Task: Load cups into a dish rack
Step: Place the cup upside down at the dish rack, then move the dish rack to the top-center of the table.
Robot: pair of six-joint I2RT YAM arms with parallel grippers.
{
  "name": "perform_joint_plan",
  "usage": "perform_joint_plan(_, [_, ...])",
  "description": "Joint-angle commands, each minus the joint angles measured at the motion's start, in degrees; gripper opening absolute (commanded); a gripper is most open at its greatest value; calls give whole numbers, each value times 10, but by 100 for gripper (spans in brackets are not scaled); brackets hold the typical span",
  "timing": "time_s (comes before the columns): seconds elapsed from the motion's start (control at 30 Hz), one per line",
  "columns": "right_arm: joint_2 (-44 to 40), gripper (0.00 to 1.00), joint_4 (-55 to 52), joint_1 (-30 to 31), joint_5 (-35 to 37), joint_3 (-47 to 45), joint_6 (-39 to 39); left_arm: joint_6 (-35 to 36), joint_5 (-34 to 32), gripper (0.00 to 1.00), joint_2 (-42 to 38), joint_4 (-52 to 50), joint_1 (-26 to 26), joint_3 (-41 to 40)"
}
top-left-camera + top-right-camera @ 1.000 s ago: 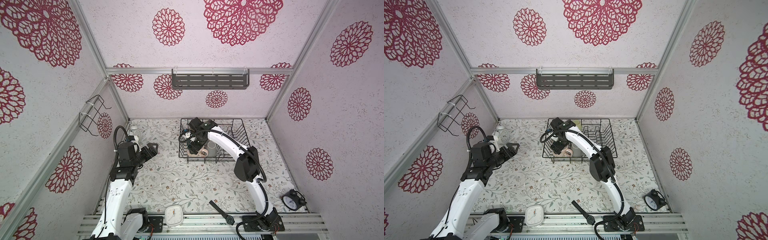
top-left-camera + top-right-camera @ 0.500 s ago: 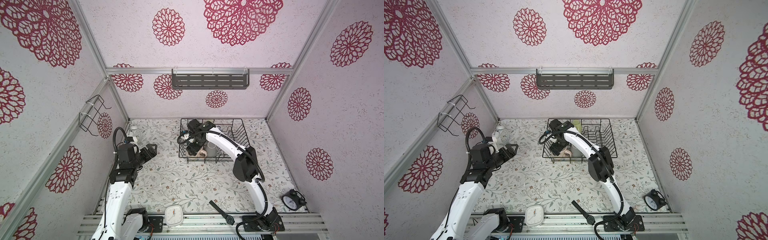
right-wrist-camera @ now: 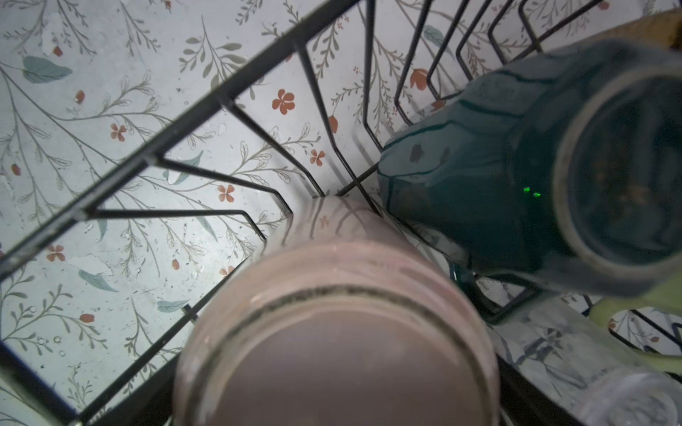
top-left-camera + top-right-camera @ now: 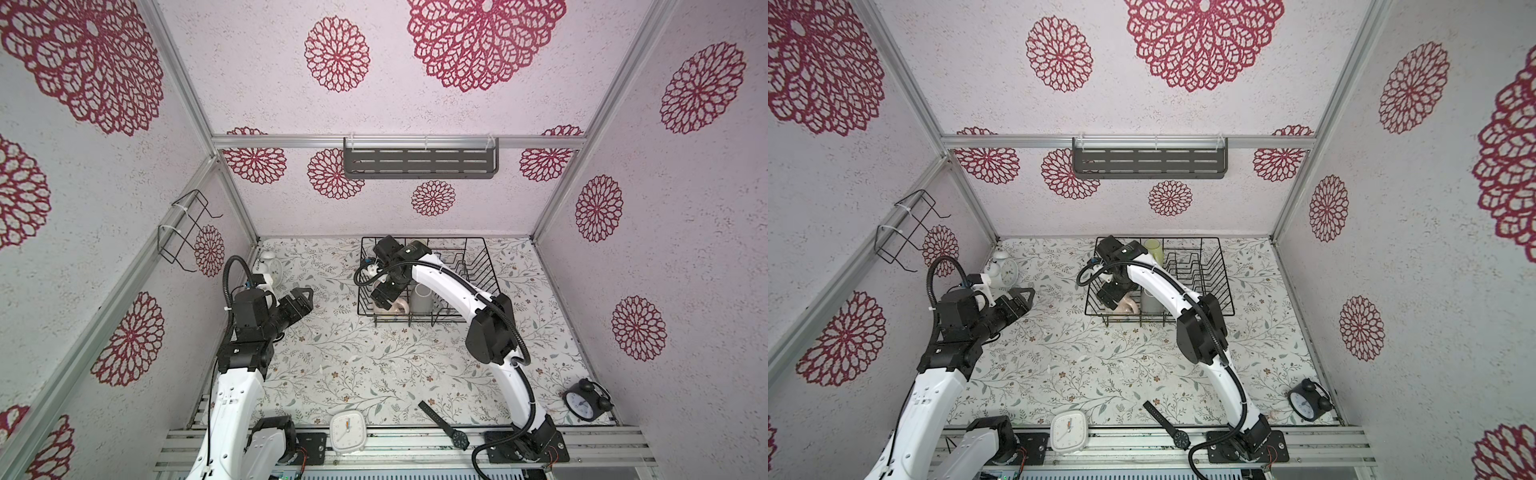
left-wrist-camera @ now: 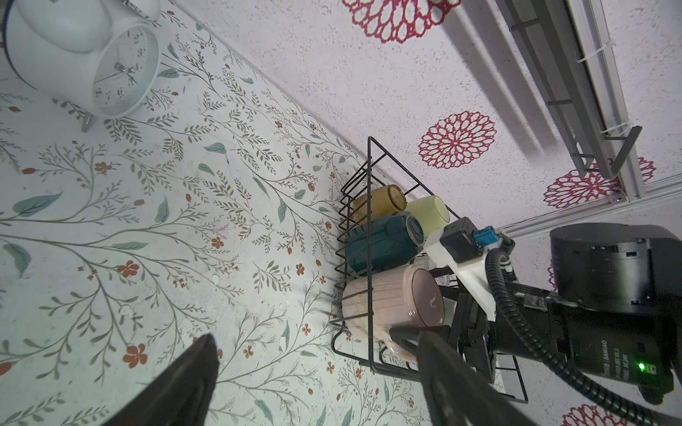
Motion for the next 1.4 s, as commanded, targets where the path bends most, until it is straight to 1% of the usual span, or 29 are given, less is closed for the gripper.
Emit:
perform_joint_plan(0.0, [-33,99,1,4,4,20,13,1,-2,88,-9,-1,6,-10])
perform_joint_plan(0.17, [-39,99,3,4,8,19,18,2,-2,88,-12,-3,6,-9])
perform_joint_plan(0.23, [-49,99,5,4,-1,20,19,4,-2,89,-13,-1,6,-10])
perform_joint_plan(0.43, [-99,99,4,3,-14,19,39,8,-7,89,-21,-8,6,1])
perform_joint_plan(0.5, [-134,99,14,1,-24,2,54,8,-27,92,-35,-19,5,11])
perform_joint_plan(0.53, [-162,99,34,1,-30,-21,61,8,-39,98,-45,-24,4,17])
perform_joint_plan(0.67, [-292,99,164,-19,-49,-165,93,11,-125,97,-80,-36,3,26])
perform_joint_plan(0.73, [-360,99,237,-43,-50,-248,116,6,-178,97,-77,-75,4,46])
perform_joint_plan(0.77, [-402,99,282,-59,-46,-297,128,16,-189,97,-70,-93,4,61])
perform_joint_plan(0.83, [-481,99,371,-94,-35,-408,155,37,-188,97,-54,-112,3,85])
perform_joint_plan(0.9, [-567,99,451,-132,-16,-516,180,49,-179,97,-44,-100,4,90])
perform_joint_plan(0.97, [-646,99,505,-166,27,-610,194,59,-183,97,-38,-71,4,76])
perform_joint_plan(1.03, [-707,99,532,-194,79,-687,196,89,-203,97,-39,-45,4,57])
perform_joint_plan(1.1, [-758,99,575,-214,163,-767,194,97,-240,97,-42,-25,4,33])
perform_joint_plan(1.17, [-800,99,647,-229,256,-861,185,106,-281,97,-48,7,4,1])
perform_joint_plan(1.23, [-829,99,719,-250,291,-946,188,119,-309,97,-55,56,4,-35])
perform_joint_plan(1.27, [-839,99,747,-264,297,-981,198,121,-320,97,-59,76,4,-49])
perform_joint_plan(1.33, [-847,99,785,-299,289,-1035,226,137,-338,97,-64,116,3,-75])
perform_joint_plan(1.37, [-844,99,797,-325,266,-1053,235,148,-346,97,-65,135,4,-88])
